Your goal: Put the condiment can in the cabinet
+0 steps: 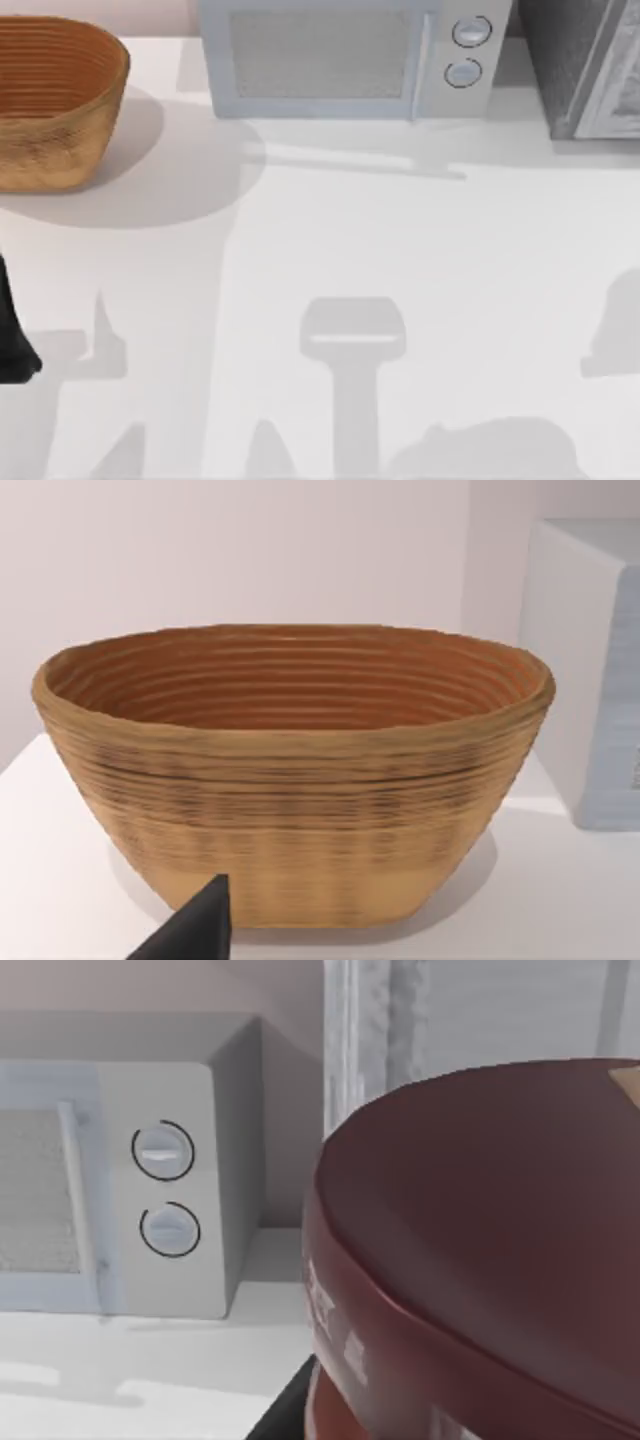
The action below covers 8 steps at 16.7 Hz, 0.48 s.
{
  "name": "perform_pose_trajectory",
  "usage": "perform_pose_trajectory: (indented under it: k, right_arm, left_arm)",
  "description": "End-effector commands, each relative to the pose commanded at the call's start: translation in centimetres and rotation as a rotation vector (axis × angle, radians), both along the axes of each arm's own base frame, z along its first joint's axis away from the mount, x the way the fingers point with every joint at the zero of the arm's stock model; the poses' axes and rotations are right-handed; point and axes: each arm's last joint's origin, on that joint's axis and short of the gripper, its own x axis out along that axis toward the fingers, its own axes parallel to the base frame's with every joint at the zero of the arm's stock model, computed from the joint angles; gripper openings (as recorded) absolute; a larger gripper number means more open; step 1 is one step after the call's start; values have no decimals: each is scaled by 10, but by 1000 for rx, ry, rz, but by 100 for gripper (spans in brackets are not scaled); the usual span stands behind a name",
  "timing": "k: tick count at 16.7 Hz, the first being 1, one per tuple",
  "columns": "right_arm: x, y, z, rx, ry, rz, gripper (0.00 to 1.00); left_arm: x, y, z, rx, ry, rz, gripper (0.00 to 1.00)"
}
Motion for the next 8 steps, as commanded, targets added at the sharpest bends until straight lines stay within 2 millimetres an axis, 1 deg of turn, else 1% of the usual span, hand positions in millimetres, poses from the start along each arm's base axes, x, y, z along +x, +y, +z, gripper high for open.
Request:
perform_pose_trajectory:
  k: [3, 8]
  right_arm:
    - [-2, -2, -13, 1, -1, -54, 0]
    - [-2, -2, -13, 2, 0, -51, 0]
  left_arm:
    - [0, 0, 0, 0, 0, 0, 100]
    - [0, 0, 0, 0, 0, 0, 100]
